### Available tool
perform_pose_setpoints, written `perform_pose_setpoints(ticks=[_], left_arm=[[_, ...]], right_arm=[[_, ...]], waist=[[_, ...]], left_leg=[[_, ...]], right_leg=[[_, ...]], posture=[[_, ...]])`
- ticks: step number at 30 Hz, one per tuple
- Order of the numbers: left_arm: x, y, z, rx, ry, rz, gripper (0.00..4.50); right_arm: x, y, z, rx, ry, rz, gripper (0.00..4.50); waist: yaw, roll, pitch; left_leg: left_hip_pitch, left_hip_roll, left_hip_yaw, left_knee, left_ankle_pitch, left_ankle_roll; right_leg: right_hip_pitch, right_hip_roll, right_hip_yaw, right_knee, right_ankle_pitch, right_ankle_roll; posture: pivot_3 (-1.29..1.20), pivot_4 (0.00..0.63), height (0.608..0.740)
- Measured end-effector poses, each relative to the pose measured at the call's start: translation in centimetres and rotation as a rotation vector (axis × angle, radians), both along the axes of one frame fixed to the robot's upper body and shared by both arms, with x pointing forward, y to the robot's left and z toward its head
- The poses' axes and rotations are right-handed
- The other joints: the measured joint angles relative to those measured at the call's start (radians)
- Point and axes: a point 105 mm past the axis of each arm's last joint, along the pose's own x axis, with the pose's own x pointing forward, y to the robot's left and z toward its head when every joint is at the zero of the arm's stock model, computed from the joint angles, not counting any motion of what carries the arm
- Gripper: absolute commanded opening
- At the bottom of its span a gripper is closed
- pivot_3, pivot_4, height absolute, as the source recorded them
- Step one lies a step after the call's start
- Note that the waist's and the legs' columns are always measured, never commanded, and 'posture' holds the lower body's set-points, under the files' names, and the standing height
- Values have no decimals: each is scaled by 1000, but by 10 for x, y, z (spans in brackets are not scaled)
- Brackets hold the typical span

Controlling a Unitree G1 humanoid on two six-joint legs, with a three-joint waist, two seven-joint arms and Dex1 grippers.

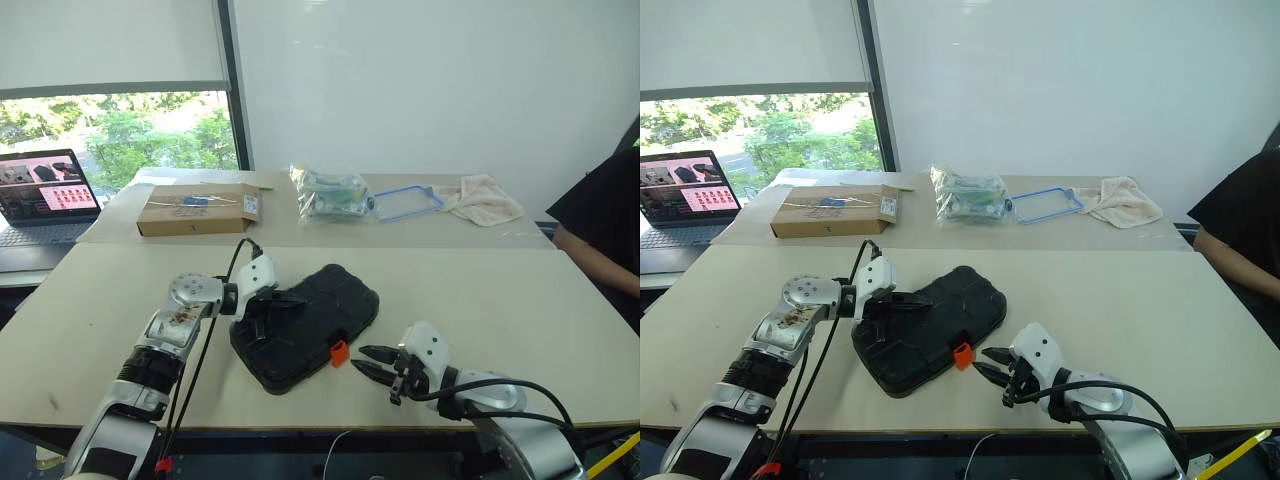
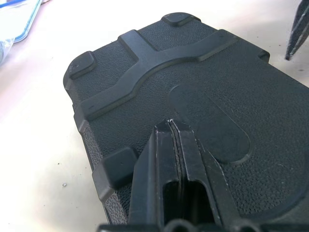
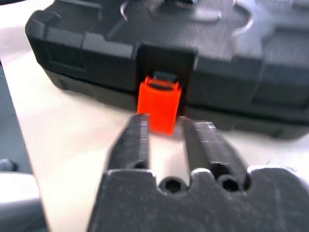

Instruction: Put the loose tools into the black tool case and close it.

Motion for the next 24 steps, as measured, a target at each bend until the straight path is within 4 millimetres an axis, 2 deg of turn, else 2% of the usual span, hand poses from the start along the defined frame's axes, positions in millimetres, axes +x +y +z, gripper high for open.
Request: perform_pose_setpoints(ticks=[2, 6, 9, 16, 19, 21, 22, 24], left_arm=[[0, 0, 0, 0, -1, -1, 0], [-1, 1, 0, 4, 0, -3, 0], [-1, 1, 0, 5, 0, -5, 0], [-2, 2, -1, 9, 2, -9, 0], [-2, 3, -1, 9, 2, -9, 0], [-2, 3, -1, 11, 1, -9, 0], [-2, 3, -1, 11, 1, -9, 0], [-2, 3, -1, 10, -4, -10, 0]], right_arm=[[-4, 1, -7, 11, 59, -31, 3155], [-5, 6, -15, 69, 142, -95, 3155], [0, 13, -12, 111, 143, -135, 3155], [5, 16, -14, 70, 124, -147, 3155], [3, 9, -20, -13, 116, -130, 2490], [2, 7, -22, -35, 115, -120, 1692], [1, 7, -22, -40, 115, -116, 1551], [-1, 4, -24, -68, 117, -96, 812]], waist=[[0, 0, 0], [-2, 0, -1], [-3, 1, -1], [-4, 1, -1], [-4, 1, -1], [-4, 1, -1], [-4, 1, -1], [-4, 1, -1]], left_leg=[[0, 0, 0, 0, 0, 0], [0, 0, 0, 0, 0, 0], [0, 0, 0, 0, 0, 0], [0, 0, 0, 0, 0, 0], [0, 0, 0, 0, 0, 0], [0, 0, 0, 0, 0, 0], [0, 0, 0, 0, 0, 0], [0, 0, 0, 0, 0, 0]], right_leg=[[0, 0, 0, 0, 0, 0], [0, 0, 0, 0, 0, 0], [0, 0, 0, 0, 0, 0], [0, 0, 0, 0, 0, 0], [0, 0, 0, 0, 0, 0], [0, 0, 0, 0, 0, 0], [0, 0, 0, 0, 0, 0], [0, 0, 0, 0, 0, 0]], posture=[[0, 150, 740], [0, 150, 740], [0, 150, 740], [0, 150, 740], [0, 150, 740], [0, 150, 740], [0, 150, 740], [0, 150, 740]])
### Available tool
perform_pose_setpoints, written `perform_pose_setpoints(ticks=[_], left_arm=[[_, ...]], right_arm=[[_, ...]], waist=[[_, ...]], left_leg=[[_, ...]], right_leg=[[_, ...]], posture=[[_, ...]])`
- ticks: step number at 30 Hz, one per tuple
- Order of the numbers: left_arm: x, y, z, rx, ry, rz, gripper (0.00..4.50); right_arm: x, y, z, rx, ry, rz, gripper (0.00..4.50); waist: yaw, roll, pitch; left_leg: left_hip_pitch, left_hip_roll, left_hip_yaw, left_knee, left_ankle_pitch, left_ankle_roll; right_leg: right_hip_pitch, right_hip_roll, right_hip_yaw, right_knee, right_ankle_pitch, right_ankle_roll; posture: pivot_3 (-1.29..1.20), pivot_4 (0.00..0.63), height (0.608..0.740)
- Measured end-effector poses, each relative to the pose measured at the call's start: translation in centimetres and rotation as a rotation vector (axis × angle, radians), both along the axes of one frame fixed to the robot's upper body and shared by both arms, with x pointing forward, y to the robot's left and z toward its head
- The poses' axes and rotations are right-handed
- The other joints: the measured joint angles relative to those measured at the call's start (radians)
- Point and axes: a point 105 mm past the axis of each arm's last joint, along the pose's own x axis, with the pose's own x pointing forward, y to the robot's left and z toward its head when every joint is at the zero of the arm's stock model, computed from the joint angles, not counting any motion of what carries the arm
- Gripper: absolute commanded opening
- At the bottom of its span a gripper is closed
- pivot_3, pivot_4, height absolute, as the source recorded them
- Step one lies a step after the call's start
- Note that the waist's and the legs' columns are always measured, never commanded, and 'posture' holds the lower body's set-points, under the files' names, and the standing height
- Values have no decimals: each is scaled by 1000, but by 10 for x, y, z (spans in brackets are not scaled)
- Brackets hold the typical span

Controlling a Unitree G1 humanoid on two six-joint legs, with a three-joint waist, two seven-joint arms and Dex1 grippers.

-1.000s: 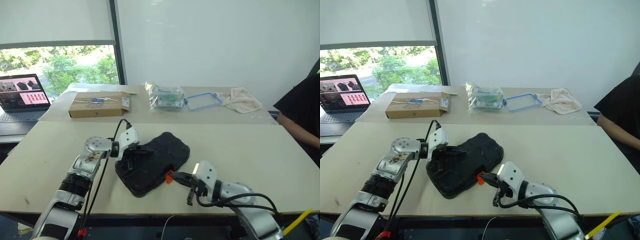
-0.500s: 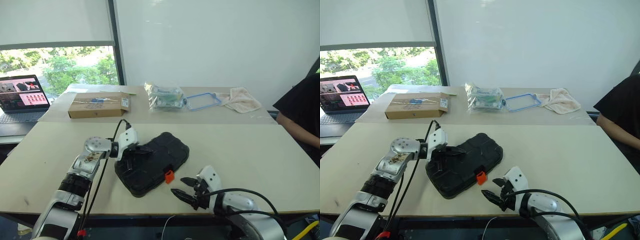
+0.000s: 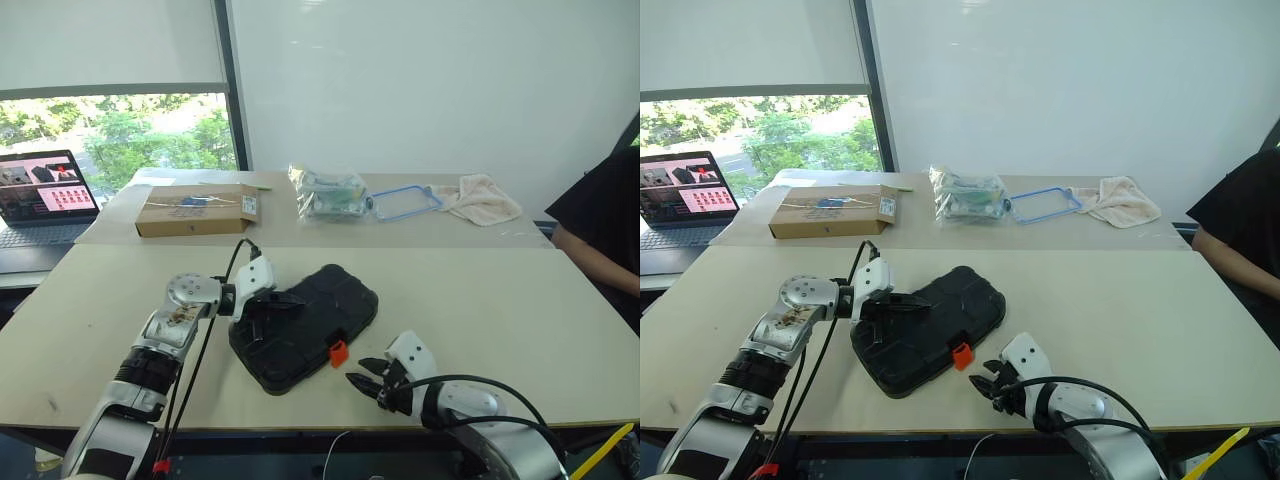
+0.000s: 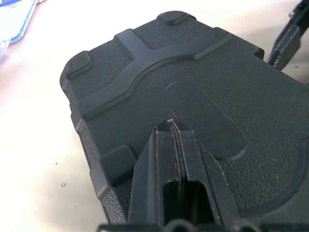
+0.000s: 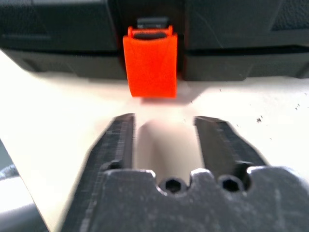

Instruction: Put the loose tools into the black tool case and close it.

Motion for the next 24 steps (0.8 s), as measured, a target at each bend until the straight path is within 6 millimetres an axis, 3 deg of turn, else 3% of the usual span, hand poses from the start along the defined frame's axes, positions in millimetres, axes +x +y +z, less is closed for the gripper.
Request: perform_pose_setpoints(ticks=[2, 3, 16, 24], left_arm=[[0, 0, 0, -1, -1, 1, 0], [0, 1, 0, -1, -1, 2, 0], [2, 5, -2, 8, 12, 27, 0], [2, 5, -3, 13, 15, 30, 0]], right_arm=[[2, 0, -3, -17, 4, -1, 163], [4, 1, -3, -20, -2, -2, 64], [17, 28, -10, -2, -74, 58, 64], [18, 29, -13, 97, -219, 45, 64]], waist=[[-1, 0, 0], [-1, 0, 0], [-7, -3, -3], [-6, -3, -3]], left_leg=[[0, 0, 0, 0, 0, 0], [0, 0, 0, 0, 0, 0], [4, 1, 0, -1, 0, -1], [9, 1, 0, -4, 1, -2]], right_leg=[[0, 0, 0, 0, 0, 0], [0, 0, 0, 0, 0, 0], [2, 1, 0, 0, 0, 0], [6, 1, 0, 0, -3, 3]], posture=[[0, 150, 740], [0, 150, 740], [0, 150, 740], [0, 150, 740]])
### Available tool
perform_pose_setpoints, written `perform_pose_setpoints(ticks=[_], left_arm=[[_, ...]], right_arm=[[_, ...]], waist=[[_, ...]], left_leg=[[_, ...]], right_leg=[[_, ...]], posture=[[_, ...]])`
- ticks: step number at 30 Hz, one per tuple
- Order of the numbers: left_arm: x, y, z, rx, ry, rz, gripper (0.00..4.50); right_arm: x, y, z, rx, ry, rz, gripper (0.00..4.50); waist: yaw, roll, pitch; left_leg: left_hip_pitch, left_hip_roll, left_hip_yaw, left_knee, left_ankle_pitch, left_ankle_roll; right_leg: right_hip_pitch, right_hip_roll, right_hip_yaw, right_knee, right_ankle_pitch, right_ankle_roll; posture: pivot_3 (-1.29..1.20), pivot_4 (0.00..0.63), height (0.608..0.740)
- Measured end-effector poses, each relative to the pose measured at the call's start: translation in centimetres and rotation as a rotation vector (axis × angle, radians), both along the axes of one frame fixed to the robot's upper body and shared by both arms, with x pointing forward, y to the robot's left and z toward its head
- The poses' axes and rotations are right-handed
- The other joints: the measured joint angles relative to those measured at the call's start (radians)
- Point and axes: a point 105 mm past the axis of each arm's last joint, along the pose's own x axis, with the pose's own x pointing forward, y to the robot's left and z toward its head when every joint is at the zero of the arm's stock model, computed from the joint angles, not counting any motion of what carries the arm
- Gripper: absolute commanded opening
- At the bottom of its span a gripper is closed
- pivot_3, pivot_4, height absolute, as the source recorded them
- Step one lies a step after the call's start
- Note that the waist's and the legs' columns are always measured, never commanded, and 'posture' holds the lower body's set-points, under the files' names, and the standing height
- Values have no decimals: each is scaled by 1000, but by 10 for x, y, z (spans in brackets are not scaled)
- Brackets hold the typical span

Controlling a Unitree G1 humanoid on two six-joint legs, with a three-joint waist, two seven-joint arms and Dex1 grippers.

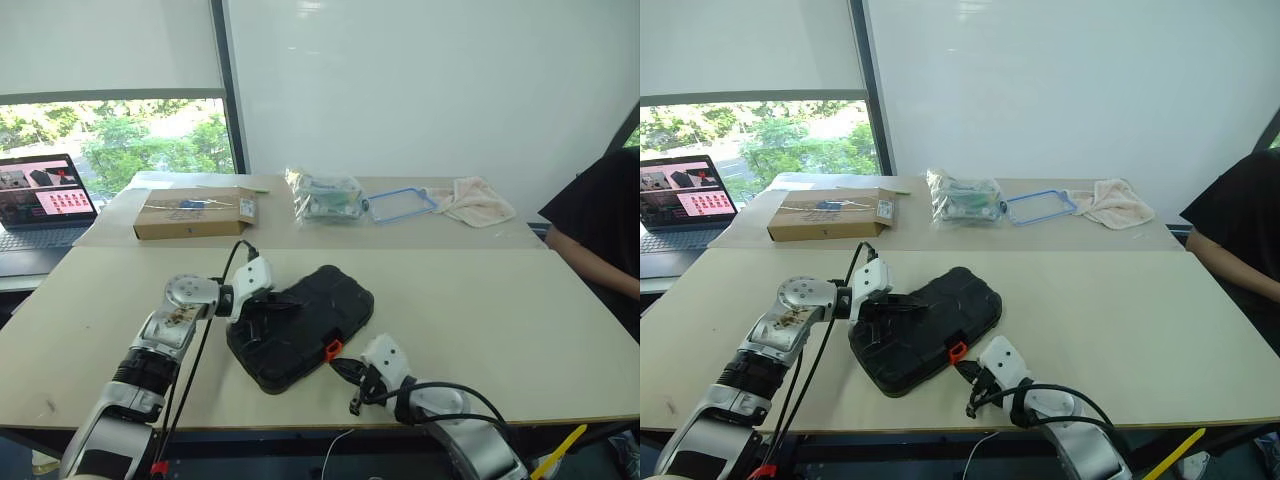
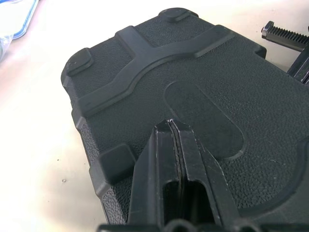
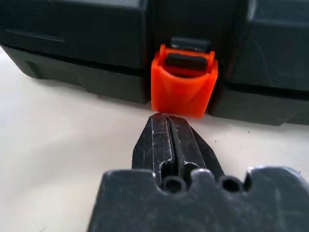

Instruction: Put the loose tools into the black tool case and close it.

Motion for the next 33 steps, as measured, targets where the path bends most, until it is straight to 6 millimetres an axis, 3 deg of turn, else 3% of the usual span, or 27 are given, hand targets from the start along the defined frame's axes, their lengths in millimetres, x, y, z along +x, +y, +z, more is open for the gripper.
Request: perform_pose_setpoints(ticks=[18, 26, 28, 33], left_arm=[[-1, 0, -1, 6, 10, -6, 0], [-3, -1, -1, 12, 19, -15, 0], [-5, -2, -1, 14, 20, -23, 0], [-7, -3, 0, 16, 20, -40, 0]], right_arm=[[-2, -4, 10, 83, -147, 12, 64], [0, -7, 50, 156, -273, 8, 64], [-3, -8, 50, 150, -266, 16, 64], [-13, -20, 25, 94, -38, -9, 1607]], waist=[[1, 1, 1], [6, 1, 1], [6, 1, 1], [9, 1, 1]], left_leg=[[5, 1, 0, -2, 0, 0], [5, 1, 0, -4, 0, 0], [4, 0, 0, -4, -1, 1], [4, 0, 0, -4, -3, 3]], right_leg=[[3, -1, 1, 0, 0, -5], [3, -1, 0, 0, -1, -4], [3, -1, 0, 0, -1, -5], [3, -3, -1, -1, -3, -4]], posture=[[0, 150, 740], [0, 150, 740], [0, 150, 740], [0, 150, 740]])
